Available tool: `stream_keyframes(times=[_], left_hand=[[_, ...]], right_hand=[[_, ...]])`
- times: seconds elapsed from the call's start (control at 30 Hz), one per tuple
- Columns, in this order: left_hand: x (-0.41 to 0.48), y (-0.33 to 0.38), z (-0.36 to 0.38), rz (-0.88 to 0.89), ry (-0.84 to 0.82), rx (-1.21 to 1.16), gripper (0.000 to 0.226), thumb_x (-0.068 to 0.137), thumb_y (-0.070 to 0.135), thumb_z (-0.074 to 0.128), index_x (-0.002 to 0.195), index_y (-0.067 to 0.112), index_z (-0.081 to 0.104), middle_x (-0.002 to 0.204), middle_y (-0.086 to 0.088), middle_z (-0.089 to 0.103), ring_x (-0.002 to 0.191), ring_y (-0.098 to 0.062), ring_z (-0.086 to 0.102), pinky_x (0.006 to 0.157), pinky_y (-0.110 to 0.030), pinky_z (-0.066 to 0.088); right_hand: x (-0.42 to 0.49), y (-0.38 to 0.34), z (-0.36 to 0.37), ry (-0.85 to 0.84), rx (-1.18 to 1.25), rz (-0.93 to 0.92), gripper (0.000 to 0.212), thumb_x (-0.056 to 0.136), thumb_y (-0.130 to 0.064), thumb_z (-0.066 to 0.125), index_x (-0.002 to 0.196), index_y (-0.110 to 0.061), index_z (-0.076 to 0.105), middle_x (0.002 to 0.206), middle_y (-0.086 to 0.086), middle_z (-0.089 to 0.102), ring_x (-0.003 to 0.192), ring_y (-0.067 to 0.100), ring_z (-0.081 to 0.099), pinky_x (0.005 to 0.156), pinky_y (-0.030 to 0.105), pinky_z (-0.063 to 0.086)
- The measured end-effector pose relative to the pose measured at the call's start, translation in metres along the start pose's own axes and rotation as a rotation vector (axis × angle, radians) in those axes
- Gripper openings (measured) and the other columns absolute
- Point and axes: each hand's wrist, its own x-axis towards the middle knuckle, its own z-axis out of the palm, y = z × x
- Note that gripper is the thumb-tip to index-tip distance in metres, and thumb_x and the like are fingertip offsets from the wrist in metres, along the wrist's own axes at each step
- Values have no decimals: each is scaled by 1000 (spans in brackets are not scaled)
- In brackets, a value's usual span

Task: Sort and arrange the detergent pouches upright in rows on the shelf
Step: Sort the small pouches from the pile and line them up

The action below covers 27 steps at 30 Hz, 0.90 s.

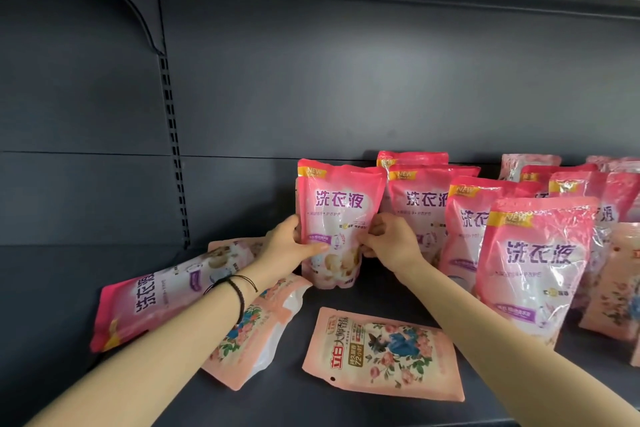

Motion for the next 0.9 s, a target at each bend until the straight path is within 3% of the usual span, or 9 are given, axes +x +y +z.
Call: stream_keyframes(times=[0.13,0.23,0.37,0.43,0.5,0.57,0.63,0.77,0.9], left_hand=[[-3,2,5,14,10,-26,45,78,19,77,117,24,54,111,3,68,102,-15,66,86,-37,57],[-5,4,10,24,5,-23,45,79,23,76,118,22,54,113,4,66,105,-14,64,86,-32,56],[-6,10,5,46,-42,158,39,82,30,73,116,23,53,113,6,64,102,-11,62,72,-15,48],[-10,18,-4,41,-69,347,34,86,36,68,113,19,55,112,2,66,91,-9,61,66,-15,46],[-18,31,-15,110,-76,735,33,89,51,56,103,22,56,99,4,65,82,-10,60,61,-22,46],[-31,44,-25,295,-44,1141,37,89,62,41,89,27,53,82,9,61,78,-14,61,61,-27,44],[-45,56,-35,483,-58,1298,39,89,63,36,77,28,45,70,11,54,74,-15,59,62,-29,40],[-76,69,-41,653,-141,1409,39,87,60,33,75,25,48,67,7,50,72,-18,48,62,-32,27],[-110,72,-38,636,-205,1365,48,83,65,30,88,28,59,77,9,60,78,-14,55,66,-31,32]], right_hand=[[1,-1,0,63,-199,-105,10,88,-9,66,90,-2,58,86,12,66,78,27,65,70,43,57],[0,0,-1,67,-276,-129,8,92,-10,60,93,-5,55,90,10,65,82,26,64,70,37,54],[-1,-7,-10,0,-402,-122,15,94,-16,57,101,-3,57,95,11,66,85,27,64,74,37,55],[-3,-16,-21,-105,-561,-86,15,93,-19,57,92,-5,57,86,11,65,75,26,64,67,38,56],[-8,-27,-34,-292,-772,-42,20,92,-23,59,79,-9,52,75,7,61,64,23,62,57,32,53],[-19,-39,-44,-475,-990,-29,25,92,-28,60,74,-13,49,70,3,59,66,23,63,64,34,56],[-31,-49,-50,-557,-1148,-54,29,91,-32,60,72,-12,51,67,2,58,69,24,62,77,39,57],[-62,-64,-64,-566,-1204,-125,27,91,-33,60,93,-7,62,86,3,64,82,23,63,79,38,56],[-90,-69,-77,-637,-1191,-151,36,91,-38,59,111,-9,65,107,5,67,98,25,64,87,42,55]])
